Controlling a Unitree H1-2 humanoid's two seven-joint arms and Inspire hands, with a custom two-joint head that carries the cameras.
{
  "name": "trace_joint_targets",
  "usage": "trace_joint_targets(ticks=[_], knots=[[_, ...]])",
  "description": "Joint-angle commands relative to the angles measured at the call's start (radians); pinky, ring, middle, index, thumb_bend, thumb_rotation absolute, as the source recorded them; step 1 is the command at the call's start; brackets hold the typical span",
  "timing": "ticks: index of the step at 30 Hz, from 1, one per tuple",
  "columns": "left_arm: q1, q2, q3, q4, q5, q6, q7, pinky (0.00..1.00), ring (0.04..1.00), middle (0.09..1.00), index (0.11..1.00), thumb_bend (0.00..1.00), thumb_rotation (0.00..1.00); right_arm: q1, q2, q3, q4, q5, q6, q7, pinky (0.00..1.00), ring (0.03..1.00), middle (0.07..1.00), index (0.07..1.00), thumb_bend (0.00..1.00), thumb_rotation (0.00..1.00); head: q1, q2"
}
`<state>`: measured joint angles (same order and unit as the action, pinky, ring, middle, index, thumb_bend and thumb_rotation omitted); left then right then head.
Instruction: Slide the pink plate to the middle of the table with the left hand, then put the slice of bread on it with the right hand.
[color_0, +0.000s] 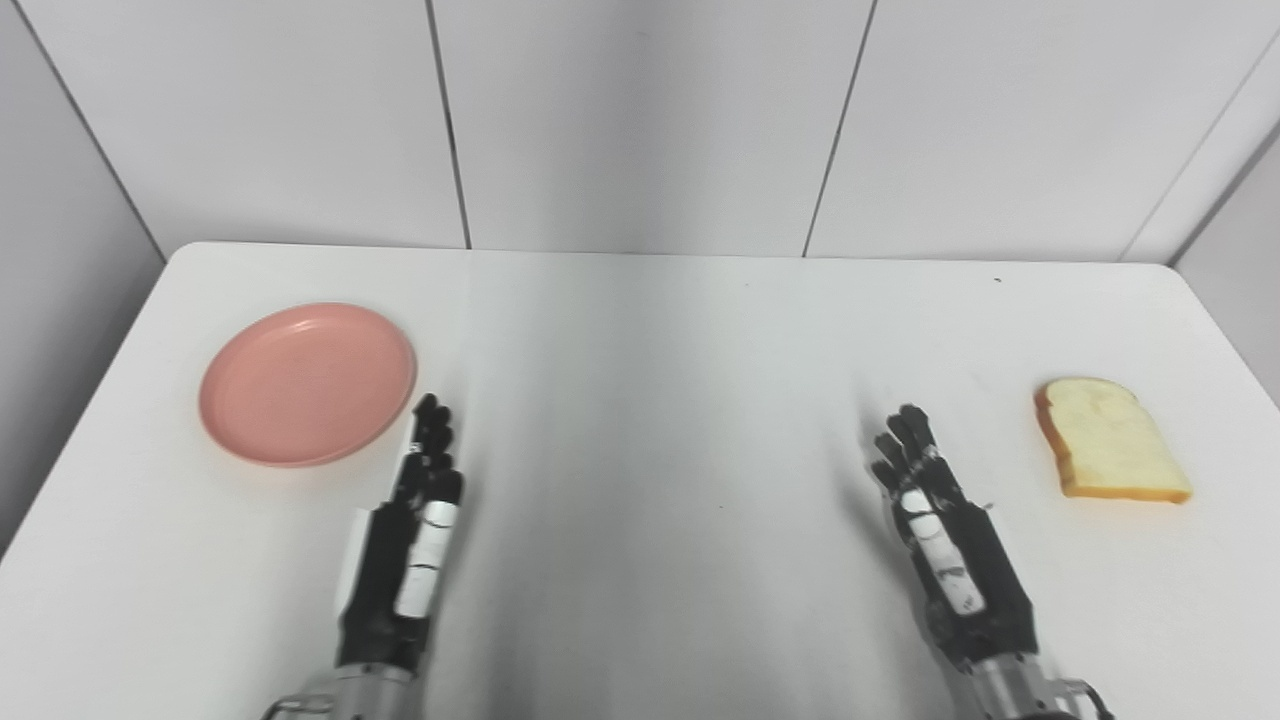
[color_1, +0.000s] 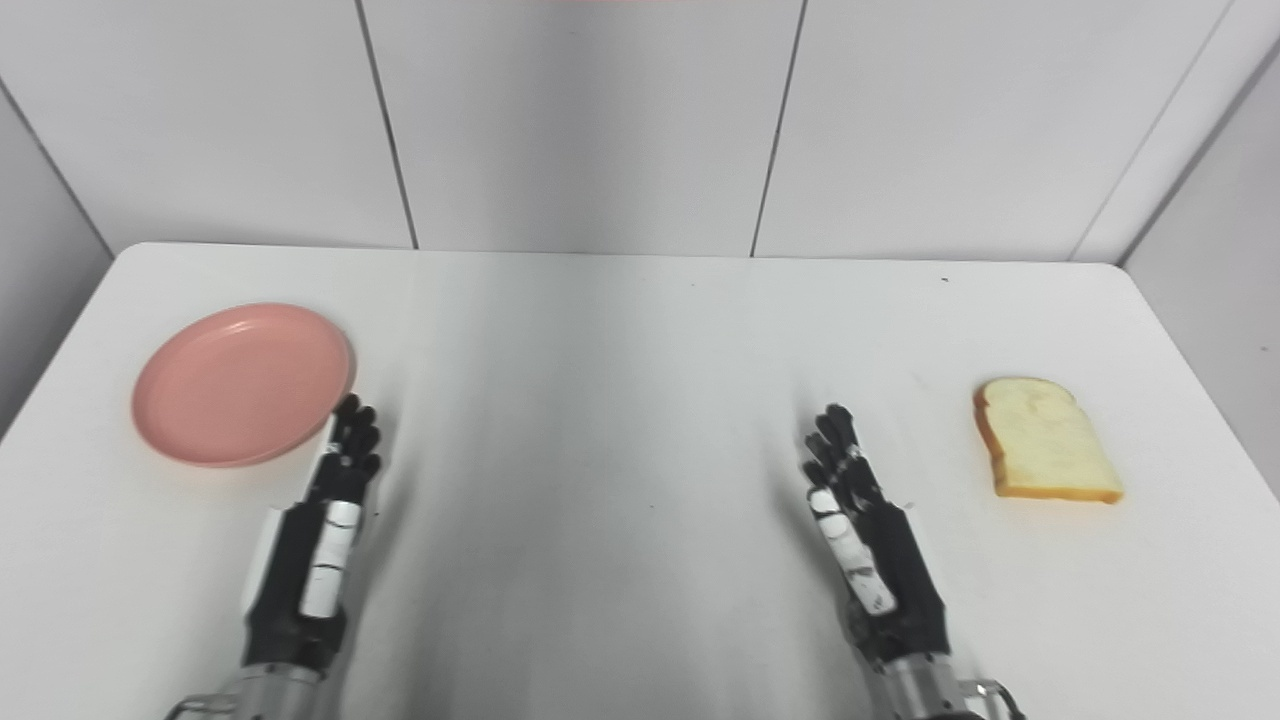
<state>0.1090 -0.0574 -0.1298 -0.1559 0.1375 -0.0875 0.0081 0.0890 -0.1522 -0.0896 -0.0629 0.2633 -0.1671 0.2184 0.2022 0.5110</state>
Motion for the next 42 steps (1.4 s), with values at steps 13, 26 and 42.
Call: trace_joint_targets(ticks=[13,26,42], knots=[[-0.018,-0.063,-0.034,0.055,0.088,-0.117,0.062,1.0,1.0,1.0,1.0,0.73,0.97,-0.023,-0.038,-0.037,0.077,0.048,-0.101,0.052,1.0,1.0,1.0,1.0,0.87,0.72,0.069,-0.076],[-0.005,-0.072,-0.004,0.085,0.075,-0.254,0.109,1.0,1.0,1.0,1.0,0.74,0.88,-0.023,-0.021,-0.03,0.105,0.054,-0.119,0.062,1.0,1.0,1.0,1.0,0.89,0.68,0.037,-0.115],[-0.167,0.063,0.184,-0.019,-0.08,-0.235,0.102,0.96,0.945,0.969,0.945,0.79,0.87,-0.021,0.011,-0.027,0.106,0.025,-0.137,0.043,1.0,1.0,0.987,0.931,0.88,0.68,-0.005,-0.109]])
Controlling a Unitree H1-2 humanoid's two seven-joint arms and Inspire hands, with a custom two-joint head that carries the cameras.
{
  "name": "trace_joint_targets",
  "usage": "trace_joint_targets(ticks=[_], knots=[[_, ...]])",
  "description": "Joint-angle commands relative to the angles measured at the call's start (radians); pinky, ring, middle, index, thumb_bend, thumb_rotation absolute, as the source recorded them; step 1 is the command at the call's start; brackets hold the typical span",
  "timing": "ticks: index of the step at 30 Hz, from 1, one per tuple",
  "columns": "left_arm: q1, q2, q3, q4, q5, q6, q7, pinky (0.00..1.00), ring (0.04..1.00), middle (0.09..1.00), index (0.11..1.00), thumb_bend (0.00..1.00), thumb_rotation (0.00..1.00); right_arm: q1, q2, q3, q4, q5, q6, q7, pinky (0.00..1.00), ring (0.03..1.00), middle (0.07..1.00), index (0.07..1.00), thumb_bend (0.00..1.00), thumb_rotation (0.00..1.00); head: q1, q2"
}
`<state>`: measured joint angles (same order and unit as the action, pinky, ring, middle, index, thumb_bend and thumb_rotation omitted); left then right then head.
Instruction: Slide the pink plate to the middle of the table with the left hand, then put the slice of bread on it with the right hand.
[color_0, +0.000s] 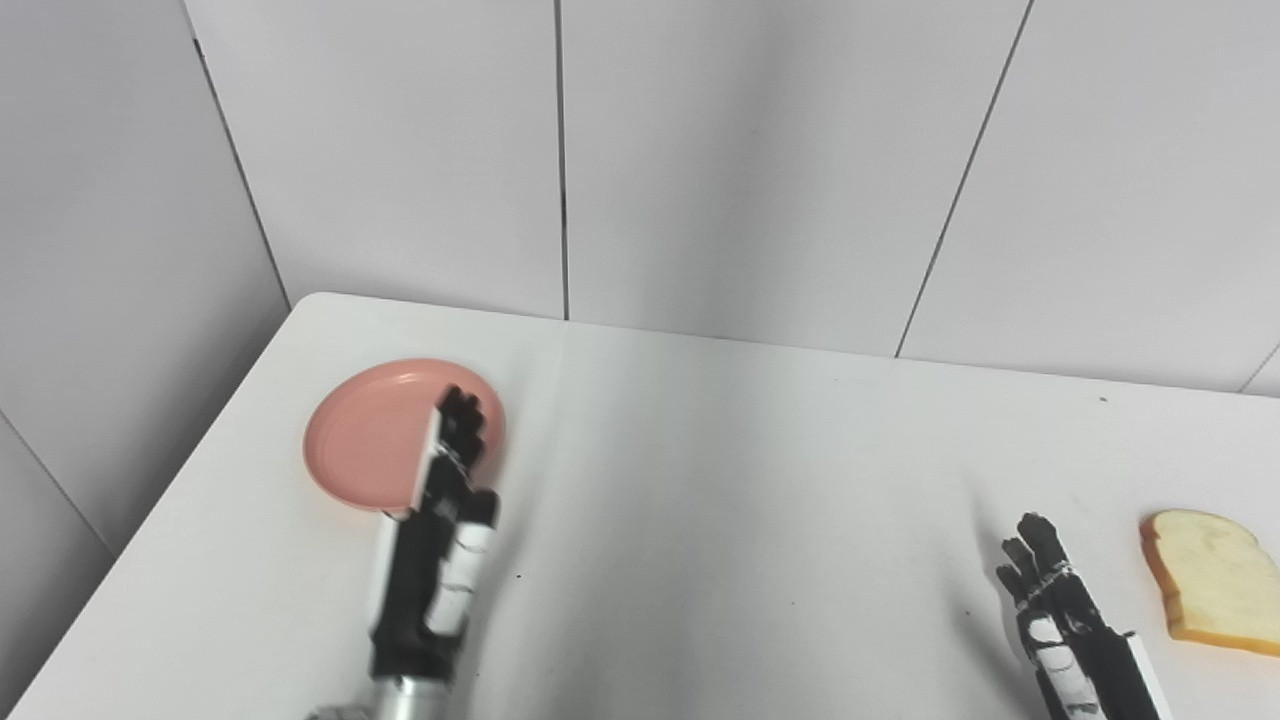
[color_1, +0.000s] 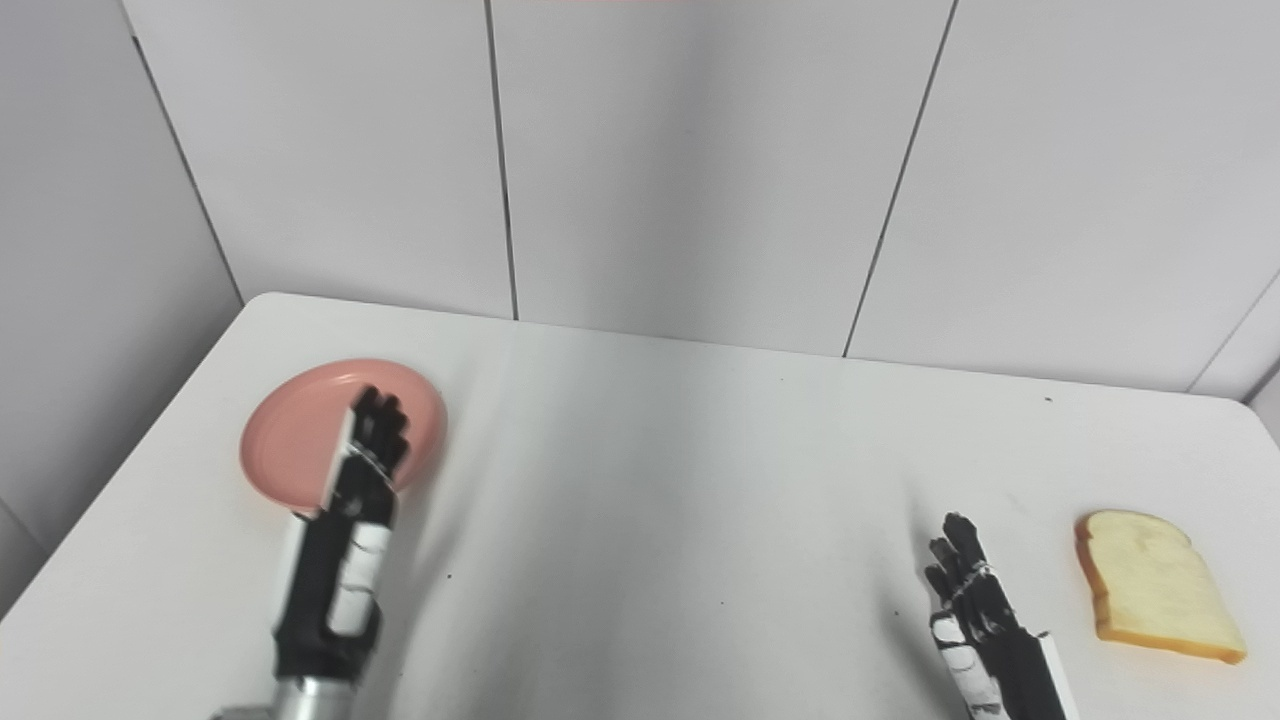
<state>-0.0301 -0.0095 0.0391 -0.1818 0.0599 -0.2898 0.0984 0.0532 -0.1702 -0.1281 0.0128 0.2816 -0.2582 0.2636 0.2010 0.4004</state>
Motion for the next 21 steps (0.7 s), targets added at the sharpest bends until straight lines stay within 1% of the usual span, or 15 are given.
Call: trace_joint_targets(ticks=[1,2,4,5,6,7,10,12,15,16,18,21], knots=[[-0.05,0.032,0.035,0.029,0.002,-0.041,0.017,0.96,0.943,0.967,0.942,0.79,0.87,0.015,0.028,0.011,0.031,0.006,-0.046,-0.001,1.0,1.0,0.987,0.931,0.88,0.68,-0.005,0.001],[-0.072,0.046,0.055,0.047,-0.001,-0.044,0.02,0.95,0.94,0.965,0.935,0.8,0.89,0.014,0.027,0.011,0.033,0.005,-0.049,0.0,1.0,1.0,0.987,0.93,0.88,0.68,-0.005,0.001],[-0.109,0.059,0.081,0.06,-0.007,-0.038,0.029,0.94,0.93,0.956,0.906,0.82,0.88,0.014,0.025,0.011,0.038,0.005,-0.054,0.002,1.0,1.0,0.984,0.926,0.87,0.68,-0.001,0.001],[-0.145,0.071,0.099,0.063,0.001,-0.022,0.039,0.94,0.928,0.954,0.9,0.82,0.87,0.013,0.024,0.01,0.04,0.006,-0.056,0.003,1.0,1.0,0.984,0.925,0.87,0.68,0.01,0.007],[-0.17,0.078,0.11,0.065,0.008,-0.011,0.045,0.9,0.916,0.947,0.9,0.85,0.88,0.012,0.023,0.009,0.042,0.007,-0.056,0.004,1.0,0.995,0.978,0.917,0.87,0.68,0.01,0.007],[-0.195,0.091,0.122,0.061,0.002,0.018,0.046,0.9,0.912,0.945,0.899,0.85,0.88,0.011,0.021,0.008,0.044,0.006,-0.055,0.003,1.0,0.993,0.976,0.915,0.87,0.67,0.018,0.009],[-0.24,0.12,0.154,0.05,-0.026,0.091,0.036,0.93,0.934,0.961,0.915,0.86,0.9,0.008,0.016,0.007,0.047,0.006,-0.049,0.004,1.0,0.99,0.971,0.911,0.87,0.68,0.019,0.01],[-0.266,0.146,0.174,0.062,-0.043,0.115,0.03,0.94,0.942,0.967,0.917,0.88,0.9,0.006,0.015,0.006,0.049,0.013,-0.044,0.005,1.0,0.988,0.966,0.905,0.87,0.68,0.017,0.01],[-0.302,0.196,0.202,0.103,-0.065,0.121,0.024,0.95,0.952,0.969,0.905,0.9,0.9,0.005,0.015,0.006,0.051,0.017,-0.043,0.006,1.0,0.98,0.955,0.894,0.87,0.67,0.013,0.012],[-0.311,0.21,0.21,0.114,-0.071,0.12,0.022,0.96,0.968,0.972,0.897,0.89,0.9,0.006,0.015,0.006,0.051,0.017,-0.043,0.006,1.0,0.972,0.948,0.891,0.86,0.67,0.013,0.012],[-0.335,0.245,0.236,0.148,-0.09,0.127,0.025,0.97,0.975,0.97,0.875,0.89,0.9,0.006,0.015,0.008,0.049,0.011,-0.044,0.005,1.0,0.965,0.939,0.888,0.86,0.67,0.011,0.013],[-0.374,0.289,0.276,0.22,-0.144,0.127,0.017,0.96,0.969,0.948,0.84,0.88,0.88,0.008,0.013,0.01,0.046,0.003,-0.042,0.003,1.0,0.961,0.93,0.885,0.86,0.67,0.008,0.013]])
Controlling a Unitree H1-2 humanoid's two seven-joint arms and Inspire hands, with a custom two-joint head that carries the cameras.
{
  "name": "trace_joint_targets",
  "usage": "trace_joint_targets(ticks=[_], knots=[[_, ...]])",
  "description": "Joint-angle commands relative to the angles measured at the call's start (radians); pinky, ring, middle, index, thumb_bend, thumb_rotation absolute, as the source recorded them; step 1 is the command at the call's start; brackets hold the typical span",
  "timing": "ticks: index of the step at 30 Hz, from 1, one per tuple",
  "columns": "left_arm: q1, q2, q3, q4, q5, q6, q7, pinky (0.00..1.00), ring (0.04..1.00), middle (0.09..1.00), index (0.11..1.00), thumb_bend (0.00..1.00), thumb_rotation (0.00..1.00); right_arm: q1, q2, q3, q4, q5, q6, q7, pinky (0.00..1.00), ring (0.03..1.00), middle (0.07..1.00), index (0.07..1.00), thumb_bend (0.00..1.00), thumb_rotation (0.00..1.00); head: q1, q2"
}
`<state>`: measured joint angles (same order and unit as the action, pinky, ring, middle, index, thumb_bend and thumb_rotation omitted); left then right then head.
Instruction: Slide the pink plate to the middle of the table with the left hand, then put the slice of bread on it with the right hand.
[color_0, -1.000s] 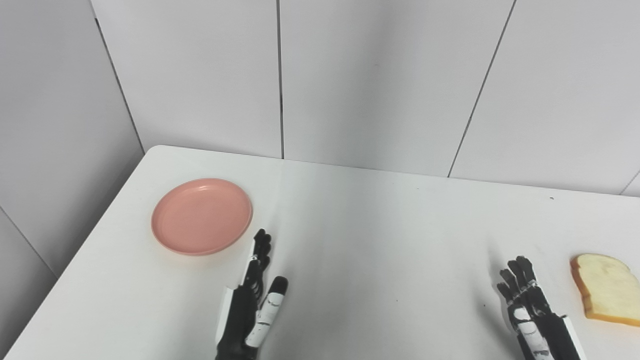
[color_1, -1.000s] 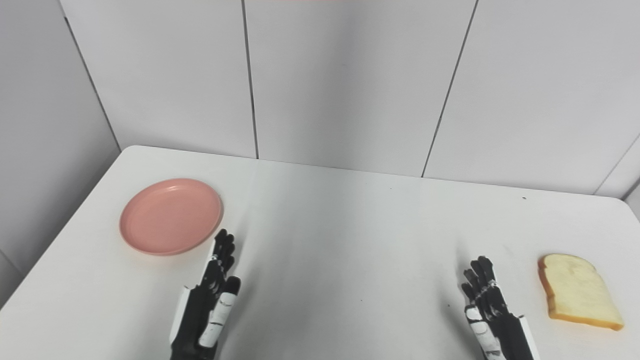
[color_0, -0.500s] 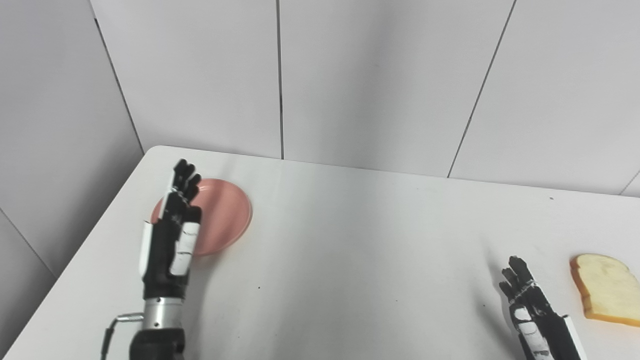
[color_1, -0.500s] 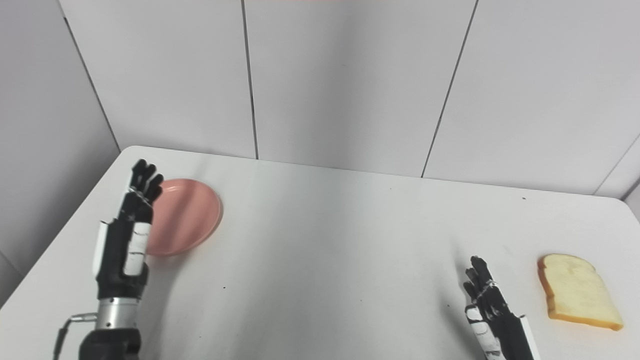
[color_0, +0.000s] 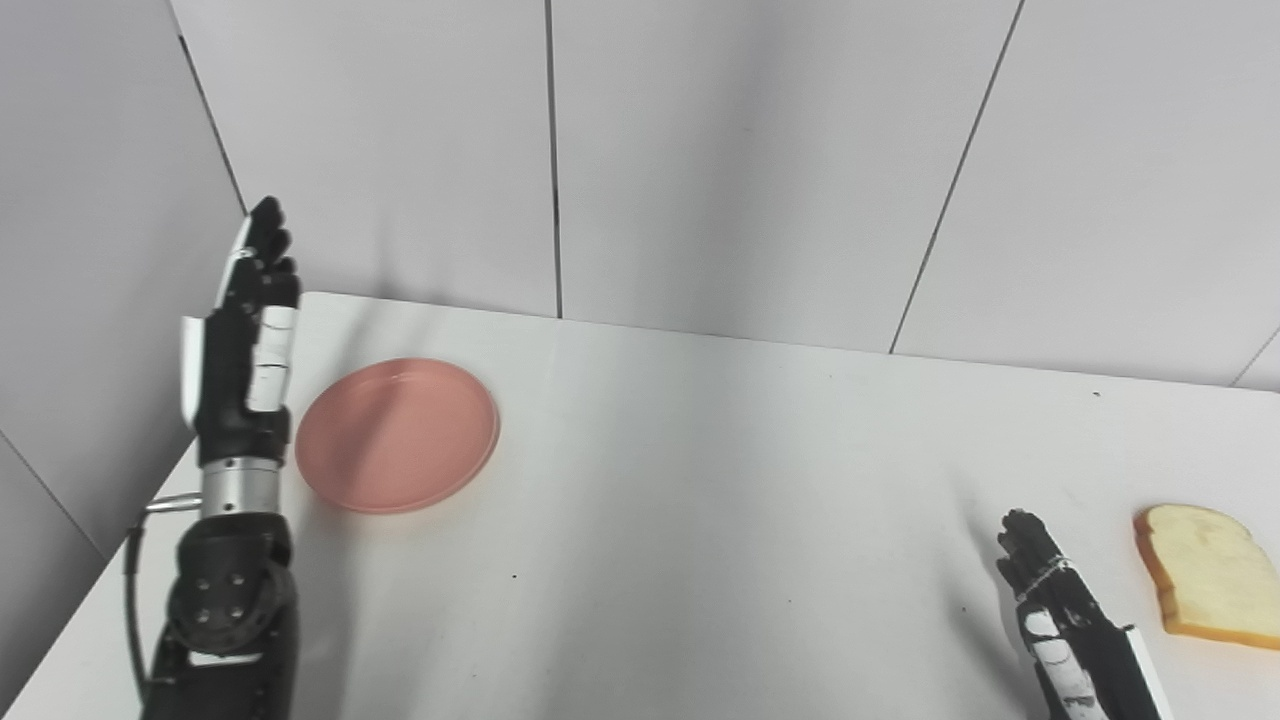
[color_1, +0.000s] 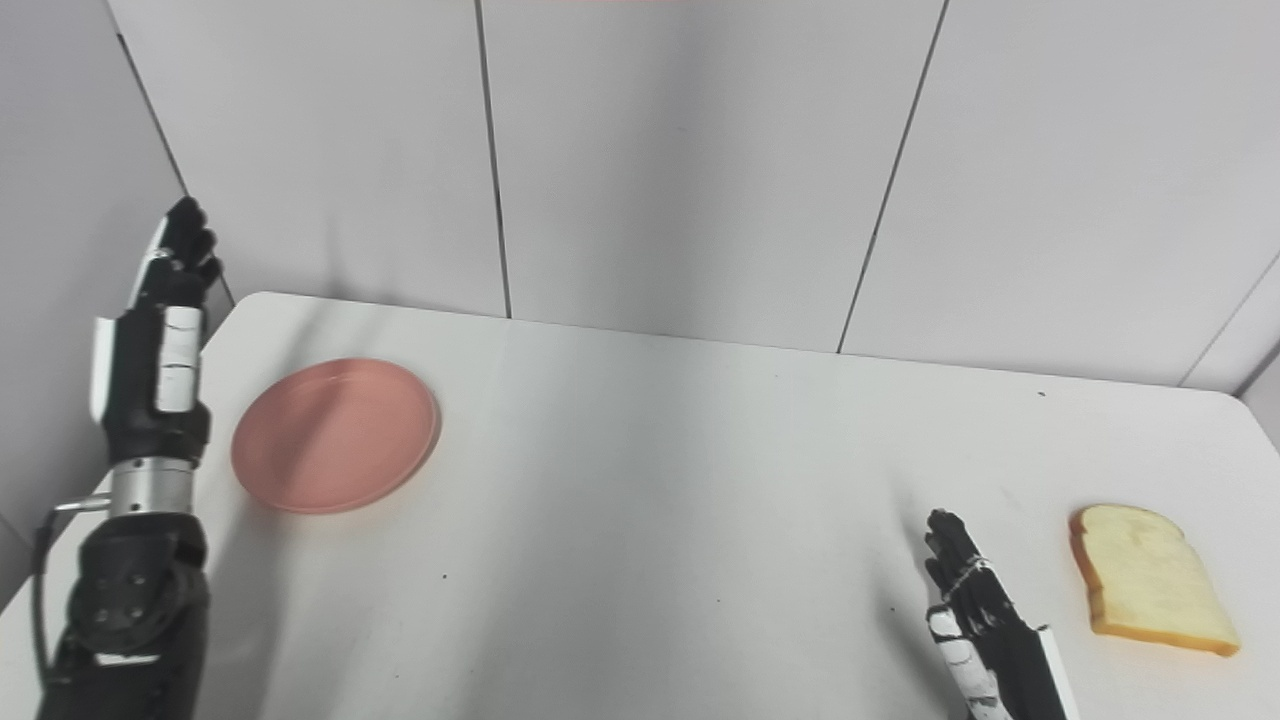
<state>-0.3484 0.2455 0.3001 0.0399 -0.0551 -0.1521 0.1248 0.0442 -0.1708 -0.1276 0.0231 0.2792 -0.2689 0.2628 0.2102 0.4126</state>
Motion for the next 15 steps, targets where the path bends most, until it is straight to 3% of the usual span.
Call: trace_joint_targets(ticks=[1,4,9,15], knots=[[-0.066,0.046,0.025,0.025,-0.049,-0.014,-0.014,0.96,0.97,0.936,0.818,0.88,0.87,0.018,0.012,0.01,0.035,0.003,-0.03,0.004,1.0,0.962,0.929,0.887,0.86,0.67,-0.001,0.001],[-0.097,0.079,0.039,0.12,-0.073,-0.061,-0.024,0.93,0.951,0.916,0.801,0.85,0.87,0.02,0.009,0.012,0.033,0.002,-0.028,0.006,0.99,0.964,0.929,0.891,0.85,0.68,-0.001,0.001],[-0.146,0.116,0.048,0.269,-0.095,-0.117,-0.032,0.91,0.929,0.922,0.807,0.9,0.85,0.021,0.004,0.019,0.033,0.001,-0.029,0.011,1.0,0.956,0.902,0.91,0.83,0.69,-0.005,-0.001],[-0.21,0.116,0.092,0.414,-0.241,-0.11,-0.087,0.84,0.861,0.877,0.806,0.95,0.77,0.026,0.0,0.023,0.024,0.003,-0.023,0.013,1.0,0.939,0.864,0.909,0.81,0.67,-0.008,0.007]])
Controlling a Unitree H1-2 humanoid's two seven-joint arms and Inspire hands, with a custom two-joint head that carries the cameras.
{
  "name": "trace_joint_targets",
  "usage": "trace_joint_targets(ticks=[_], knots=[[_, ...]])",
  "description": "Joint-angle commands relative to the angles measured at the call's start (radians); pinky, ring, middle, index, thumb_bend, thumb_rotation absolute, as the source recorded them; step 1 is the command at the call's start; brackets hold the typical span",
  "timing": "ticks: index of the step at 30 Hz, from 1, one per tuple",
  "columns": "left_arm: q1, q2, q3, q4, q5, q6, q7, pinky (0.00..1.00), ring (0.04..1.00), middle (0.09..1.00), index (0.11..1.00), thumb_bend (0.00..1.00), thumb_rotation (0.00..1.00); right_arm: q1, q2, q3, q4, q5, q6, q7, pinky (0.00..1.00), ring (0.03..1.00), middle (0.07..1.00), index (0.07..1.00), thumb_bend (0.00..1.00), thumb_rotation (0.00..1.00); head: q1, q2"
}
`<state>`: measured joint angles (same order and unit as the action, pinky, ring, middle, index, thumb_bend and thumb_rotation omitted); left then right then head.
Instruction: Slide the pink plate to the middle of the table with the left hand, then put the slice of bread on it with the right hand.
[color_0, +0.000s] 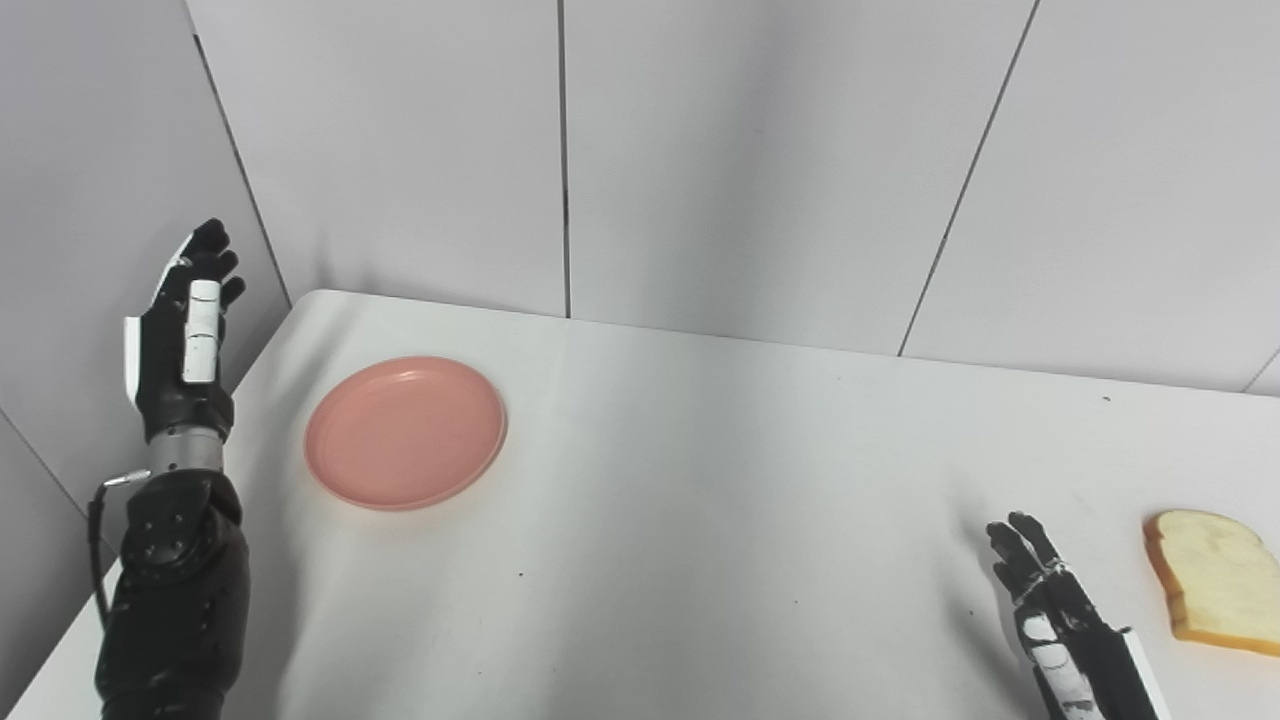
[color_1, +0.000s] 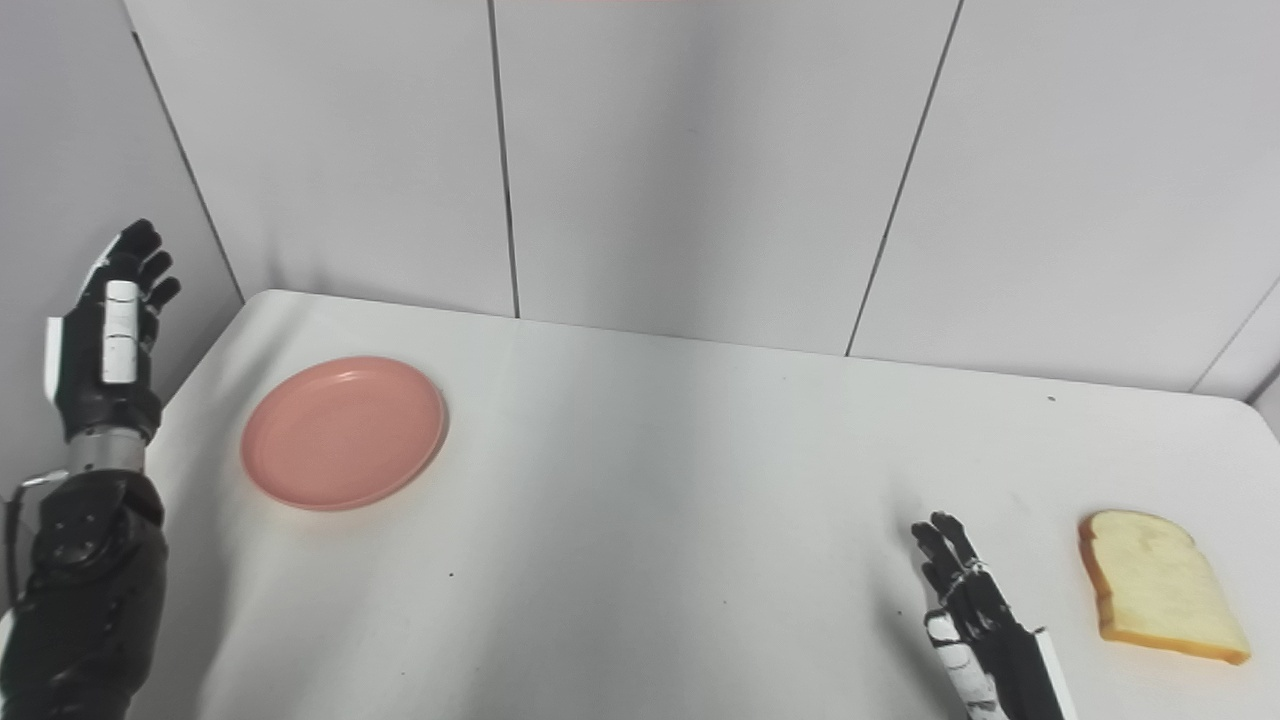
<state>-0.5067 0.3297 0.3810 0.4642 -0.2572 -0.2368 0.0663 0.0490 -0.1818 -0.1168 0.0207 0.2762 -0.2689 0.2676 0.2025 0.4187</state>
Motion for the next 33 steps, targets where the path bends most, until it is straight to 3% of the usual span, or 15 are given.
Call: trace_joint_targets(ticks=[1,7,12,16,19,23,28,33], knots=[[-0.056,0.031,0.015,-0.002,-0.059,-0.018,-0.041,0.84,0.862,0.882,0.818,0.94,0.77,0.021,0.009,0.012,0.026,0.005,-0.024,0.01,0.99,0.932,0.854,0.905,0.8,0.67,-0.001,0.001],[-0.048,0.012,0.012,0.015,-0.12,0.035,-0.076,0.81,0.835,0.853,0.851,0.9,0.75,0.024,0.007,0.017,0.02,-0.001,-0.027,0.007,0.97,0.898,0.799,0.89,0.81,0.68,-0.014,0.015],[-0.05,0.011,0.0,0.055,-0.12,0.051,-0.09,0.87,0.854,0.847,0.845,0.83,0.77,0.026,0.01,0.018,0.011,-0.002,-0.03,0.007,0.97,0.867,0.768,0.875,0.8,0.67,-0.026,0.027],[-0.067,0.024,-0.005,0.136,-0.124,0.026,-0.128,0.86,0.874,0.86,0.867,0.78,0.79,0.032,0.014,0.02,-0.003,-0.008,-0.029,0.002,0.94,0.854,0.753,0.864,0.79,0.67,-0.043,0.037],[-0.092,0.031,0.007,0.245,-0.137,0.014,-0.143,0.8,0.837,0.846,0.854,0.9,0.77,0.036,0.016,0.021,-0.015,-0.008,-0.026,0.001,0.92,0.848,0.753,0.86,0.79,0.65,-0.062,0.043],[-0.125,0.046,0.01,0.383,-0.136,-0.017,-0.173,0.78,0.818,0.832,0.846,0.96,0.77,0.038,0.024,0.018,-0.015,0.006,-0.044,0.004,0.9,0.834,0.742,0.849,0.79,0.63,-0.061,0.044],[-0.148,0.057,0.0,0.495,-0.121,-0.065,-0.199,0.78,0.831,0.821,0.834,0.91,0.76,0.044,0.028,0.017,-0.026,0.015,-0.037,0.003,0.91,0.828,0.734,0.841,0.79,0.62,-0.082,0.049],[-0.161,0.069,-0.019,0.583,-0.098,-0.117,-0.213,0.76,0.808,0.818,0.82,0.91,0.76,0.046,0.026,0.021,-0.026,0.027,-0.043,0.012,0.91,0.835,0.733,0.842,0.8,0.61,-0.09,0.05]])
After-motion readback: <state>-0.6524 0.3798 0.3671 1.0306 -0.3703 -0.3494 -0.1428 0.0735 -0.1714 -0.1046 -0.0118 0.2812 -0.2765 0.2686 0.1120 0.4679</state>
